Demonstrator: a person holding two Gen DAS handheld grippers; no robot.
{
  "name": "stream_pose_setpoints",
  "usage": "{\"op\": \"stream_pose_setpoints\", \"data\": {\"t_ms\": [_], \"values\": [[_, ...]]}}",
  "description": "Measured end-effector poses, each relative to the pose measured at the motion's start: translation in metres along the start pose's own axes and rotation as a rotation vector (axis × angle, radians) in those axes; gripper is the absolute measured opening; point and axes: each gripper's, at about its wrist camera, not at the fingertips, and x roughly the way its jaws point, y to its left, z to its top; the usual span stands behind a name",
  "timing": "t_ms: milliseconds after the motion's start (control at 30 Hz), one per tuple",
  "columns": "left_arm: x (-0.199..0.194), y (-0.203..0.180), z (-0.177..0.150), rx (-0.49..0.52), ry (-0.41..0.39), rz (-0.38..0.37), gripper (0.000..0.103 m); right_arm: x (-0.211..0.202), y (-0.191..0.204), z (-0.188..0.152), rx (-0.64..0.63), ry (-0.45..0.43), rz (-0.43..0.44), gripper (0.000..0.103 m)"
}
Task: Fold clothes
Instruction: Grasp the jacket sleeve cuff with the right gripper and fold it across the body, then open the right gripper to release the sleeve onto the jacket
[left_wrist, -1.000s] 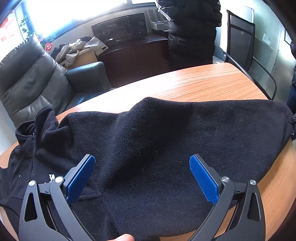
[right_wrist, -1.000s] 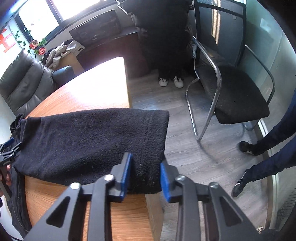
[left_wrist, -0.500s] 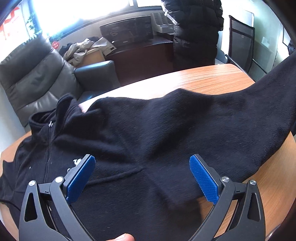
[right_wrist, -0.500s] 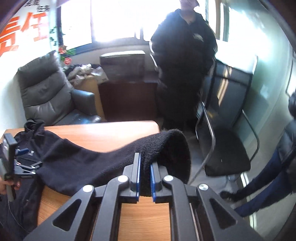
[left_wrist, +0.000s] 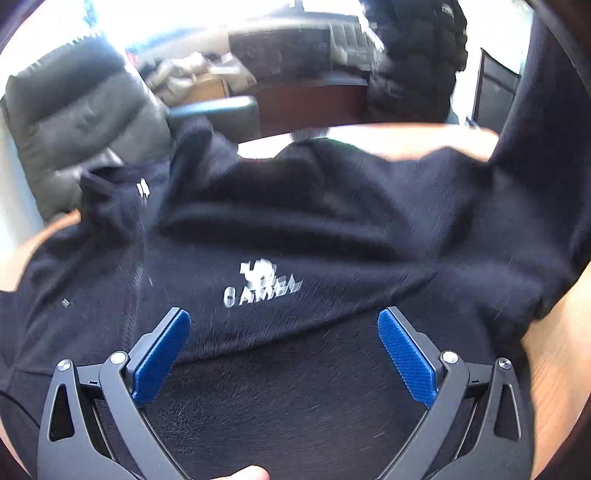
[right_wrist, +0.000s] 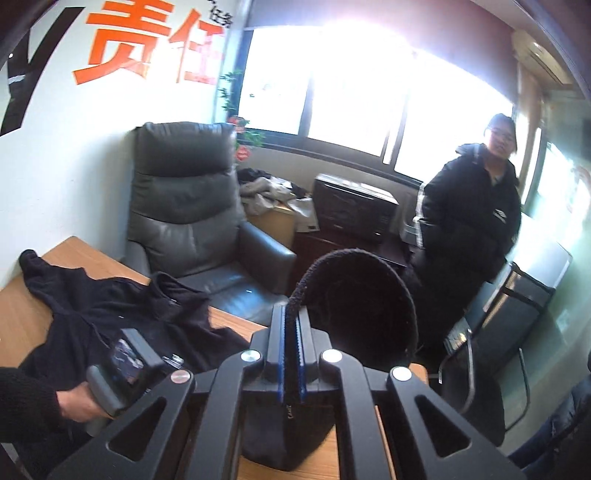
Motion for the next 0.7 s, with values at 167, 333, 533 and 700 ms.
{"op": "stream_pose_setpoints", "data": {"t_ms": [167,333,533,700], "values": [[0.001,0.017,-0.014,0.0,-0.005,-0.05,0.103,0.021,0.074,0.021,-0.05,-0.004,0.086,0.004],[-0.04,0.058,-0.025,-0.09,-0.098,-0.062,0.103,0.039,0.142,0.038,-0.102,-0.01,0.186,0.004],[-0.054,0.147,-0.073,-0.136,-0.041,-0.001,0.103,0.072,0.213,0.057,-0.135,-0.017,0.269,0.004],[-0.071,0.207,-0.113,-0.205,-0.038,0.025,0.103,0.121,0.286,0.055,-0.158,-0.005,0.327,0.004]]}}
